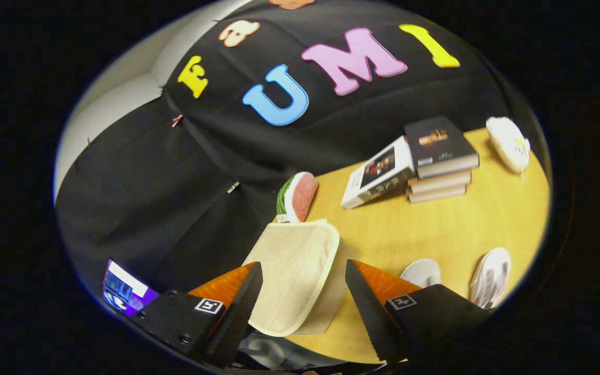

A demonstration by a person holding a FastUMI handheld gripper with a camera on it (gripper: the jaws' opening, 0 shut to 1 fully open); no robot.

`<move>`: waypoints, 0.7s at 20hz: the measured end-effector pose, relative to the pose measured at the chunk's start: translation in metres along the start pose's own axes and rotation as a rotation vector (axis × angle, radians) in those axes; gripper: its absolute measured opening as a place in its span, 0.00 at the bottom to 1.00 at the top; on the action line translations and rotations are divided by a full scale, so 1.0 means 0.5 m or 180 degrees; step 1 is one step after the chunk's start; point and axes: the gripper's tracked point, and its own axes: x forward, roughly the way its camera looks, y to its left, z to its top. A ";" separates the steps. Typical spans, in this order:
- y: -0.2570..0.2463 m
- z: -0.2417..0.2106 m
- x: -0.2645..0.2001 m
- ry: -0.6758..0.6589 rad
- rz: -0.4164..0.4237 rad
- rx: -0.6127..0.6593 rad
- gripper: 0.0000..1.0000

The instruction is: Open the storage box then place both shoes into the box .Put the left shoe in first, then the right shoe, with the right side of both shoes facing outward in a uniform manner.

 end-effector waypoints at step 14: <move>0.015 -0.145 0.123 0.0620 0.0593 0.1228 0.27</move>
